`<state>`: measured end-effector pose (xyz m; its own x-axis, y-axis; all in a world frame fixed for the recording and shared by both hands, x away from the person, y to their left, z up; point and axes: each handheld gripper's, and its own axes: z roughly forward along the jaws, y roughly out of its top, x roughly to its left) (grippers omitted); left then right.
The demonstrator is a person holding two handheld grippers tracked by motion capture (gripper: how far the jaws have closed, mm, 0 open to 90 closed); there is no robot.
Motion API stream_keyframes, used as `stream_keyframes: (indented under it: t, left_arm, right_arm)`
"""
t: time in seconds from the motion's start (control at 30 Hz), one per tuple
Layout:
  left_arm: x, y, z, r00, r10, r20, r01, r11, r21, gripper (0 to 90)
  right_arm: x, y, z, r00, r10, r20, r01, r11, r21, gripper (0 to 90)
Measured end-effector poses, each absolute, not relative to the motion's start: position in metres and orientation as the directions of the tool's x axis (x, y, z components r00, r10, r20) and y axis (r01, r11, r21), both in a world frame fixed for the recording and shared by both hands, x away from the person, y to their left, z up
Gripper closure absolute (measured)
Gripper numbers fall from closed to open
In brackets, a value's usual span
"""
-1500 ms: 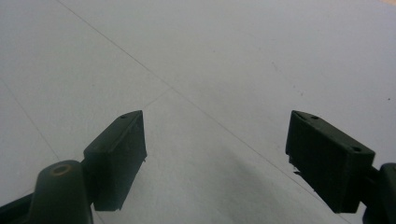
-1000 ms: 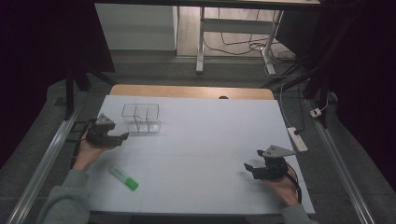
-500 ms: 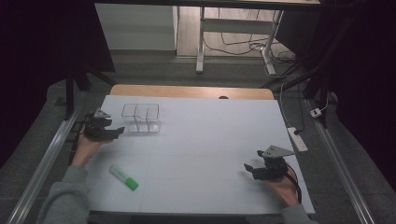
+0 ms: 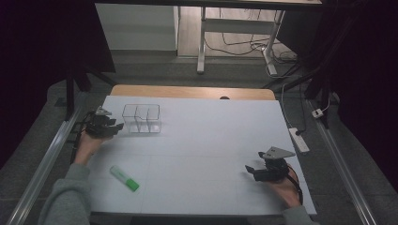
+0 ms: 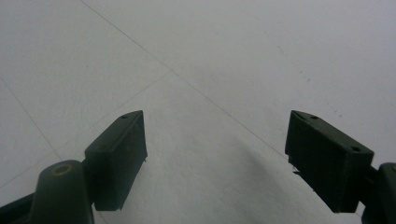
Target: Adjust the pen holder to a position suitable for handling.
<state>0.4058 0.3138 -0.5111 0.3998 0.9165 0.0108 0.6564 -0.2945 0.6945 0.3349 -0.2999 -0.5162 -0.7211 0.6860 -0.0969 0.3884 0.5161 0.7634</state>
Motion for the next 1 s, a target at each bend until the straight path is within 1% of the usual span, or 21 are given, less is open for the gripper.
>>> stream_keyframes:
  t: [0.1,0.2,0.23,0.27,0.3,0.33,0.37,1.0]
  left_arm:
    - [0.410,0.315,-0.511,0.409,0.913,-0.003,0.655,-0.291,0.697,64.4]
    - [0.412,0.315,-0.511,0.405,0.914,0.005,0.647,-0.290,0.706,72.9]
    - [0.413,0.315,-0.511,0.406,0.914,0.010,0.644,-0.294,0.707,76.3]
    - [0.414,0.315,-0.511,0.405,0.914,0.013,0.642,-0.294,0.708,83.1]
    - [0.414,0.315,-0.512,0.405,0.914,0.014,0.640,-0.295,0.710,83.1]
    - [0.415,0.316,-0.511,0.405,0.914,0.014,0.638,-0.294,0.711,87.2]
    - [0.416,0.316,-0.512,0.404,0.915,0.012,0.637,-0.291,0.714,88.7]
    - [0.430,0.307,-0.510,0.440,0.898,-0.007,0.616,-0.296,0.730,89.0]
  right_arm:
    - [0.335,-0.300,-0.516,-0.717,0.690,-0.098,0.390,0.514,0.764,20.5]
    - [0.335,-0.300,-0.516,-0.716,0.691,-0.098,0.391,0.514,0.764,20.6]
    - [0.335,-0.300,-0.516,-0.716,0.691,-0.099,0.391,0.514,0.763,20.6]
    - [0.335,-0.300,-0.516,-0.716,0.691,-0.099,0.391,0.515,0.762,20.6]
    - [0.335,-0.300,-0.516,-0.716,0.691,-0.099,0.391,0.515,0.762,20.6]
    - [0.335,-0.300,-0.516,-0.716,0.691,-0.100,0.391,0.516,0.762,20.6]
    - [0.335,-0.300,-0.517,-0.716,0.691,-0.100,0.391,0.516,0.762,20.6]
    - [0.335,-0.300,-0.517,-0.717,0.688,-0.106,0.393,0.526,0.754,20.8]
